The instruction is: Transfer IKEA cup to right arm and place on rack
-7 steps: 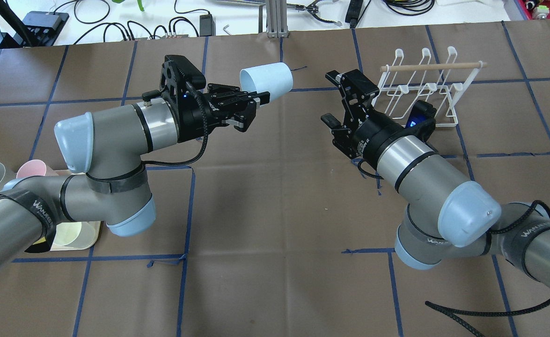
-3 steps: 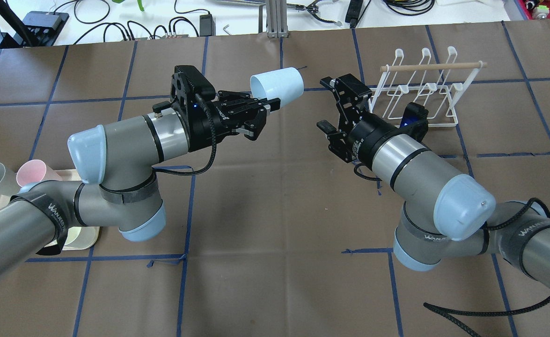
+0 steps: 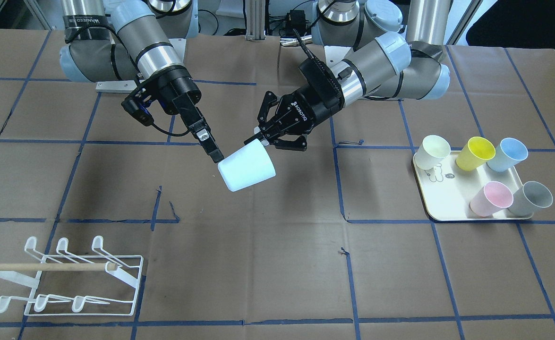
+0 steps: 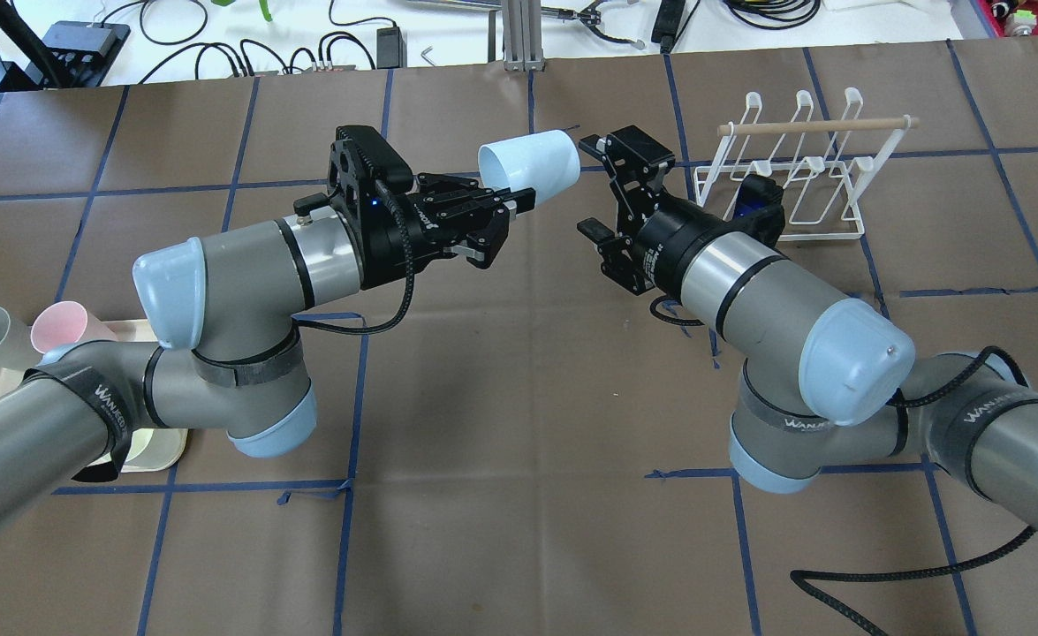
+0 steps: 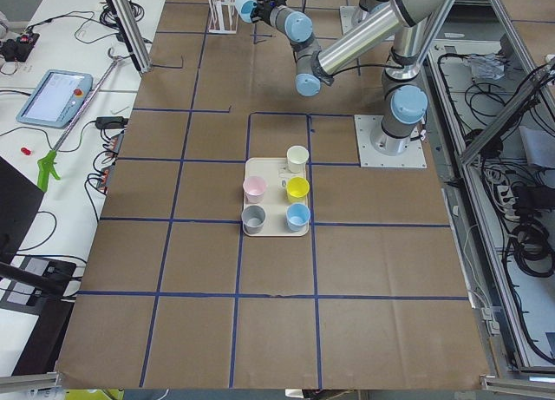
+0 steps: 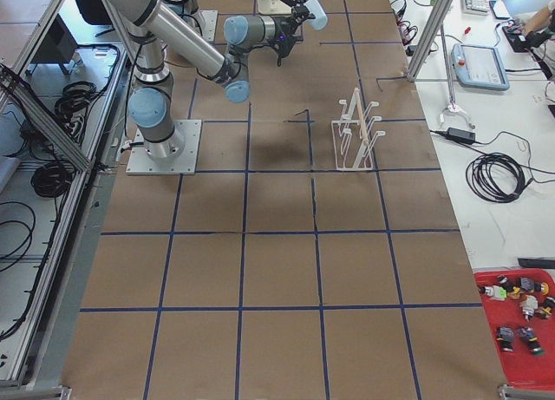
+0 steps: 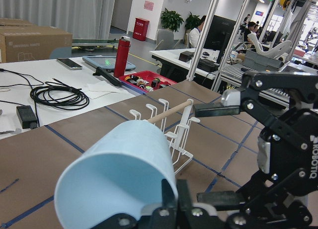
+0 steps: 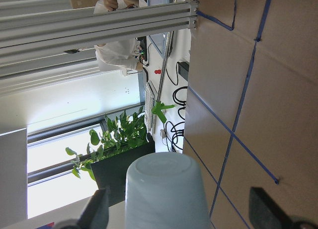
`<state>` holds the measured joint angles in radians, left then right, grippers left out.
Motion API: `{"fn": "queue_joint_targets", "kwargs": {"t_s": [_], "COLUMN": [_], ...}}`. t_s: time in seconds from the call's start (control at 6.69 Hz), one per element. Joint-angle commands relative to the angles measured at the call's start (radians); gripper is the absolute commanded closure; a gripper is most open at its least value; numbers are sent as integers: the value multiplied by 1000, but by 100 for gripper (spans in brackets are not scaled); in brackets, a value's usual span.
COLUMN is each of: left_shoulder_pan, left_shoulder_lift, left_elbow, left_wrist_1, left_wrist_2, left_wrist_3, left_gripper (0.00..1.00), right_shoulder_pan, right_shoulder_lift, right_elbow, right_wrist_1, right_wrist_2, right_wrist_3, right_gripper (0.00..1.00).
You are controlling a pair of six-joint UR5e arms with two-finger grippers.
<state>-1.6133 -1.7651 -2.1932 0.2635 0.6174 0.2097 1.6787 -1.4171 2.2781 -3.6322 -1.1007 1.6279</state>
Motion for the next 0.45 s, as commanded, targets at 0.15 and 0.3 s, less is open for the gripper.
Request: {"fn": "queue_joint_targets", "kwargs": {"t_s": [0.15, 0.3], "left_shoulder_pan": [0, 0], "left_shoulder_lift": [3, 4], "left_elbow": [0, 0], "left_wrist_1": [0, 0], "left_wrist_2": [-1, -1], "left_wrist_3": [-1, -1], "left_gripper": [97, 96], "right_shoulder_pan": [32, 48], "right_shoulder_lift": [30, 65], "right_elbow": [-63, -92], "right_wrist_1": [38, 40], "right_wrist_2": [-10, -43], "right_wrist_3": [0, -2], "right_gripper": [1, 1]}}
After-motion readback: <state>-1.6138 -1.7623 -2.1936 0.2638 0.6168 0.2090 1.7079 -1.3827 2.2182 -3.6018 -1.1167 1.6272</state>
